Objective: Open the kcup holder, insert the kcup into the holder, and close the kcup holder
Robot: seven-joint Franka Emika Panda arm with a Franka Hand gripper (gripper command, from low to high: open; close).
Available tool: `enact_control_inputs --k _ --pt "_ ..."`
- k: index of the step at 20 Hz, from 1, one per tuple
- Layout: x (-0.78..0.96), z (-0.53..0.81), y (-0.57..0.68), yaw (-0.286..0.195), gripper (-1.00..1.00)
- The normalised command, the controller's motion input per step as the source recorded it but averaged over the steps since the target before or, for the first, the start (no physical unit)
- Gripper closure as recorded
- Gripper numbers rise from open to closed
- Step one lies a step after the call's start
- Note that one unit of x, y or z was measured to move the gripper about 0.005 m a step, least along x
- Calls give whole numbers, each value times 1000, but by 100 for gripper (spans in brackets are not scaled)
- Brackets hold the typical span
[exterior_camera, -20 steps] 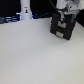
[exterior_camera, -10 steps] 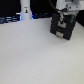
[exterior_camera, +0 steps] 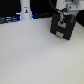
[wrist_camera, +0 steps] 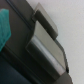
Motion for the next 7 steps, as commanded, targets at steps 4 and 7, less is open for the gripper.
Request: enact_control_inputs --k 4,7 --pt "25 8 -1 -1 -100" --pt "24 9 0 -1 -100"
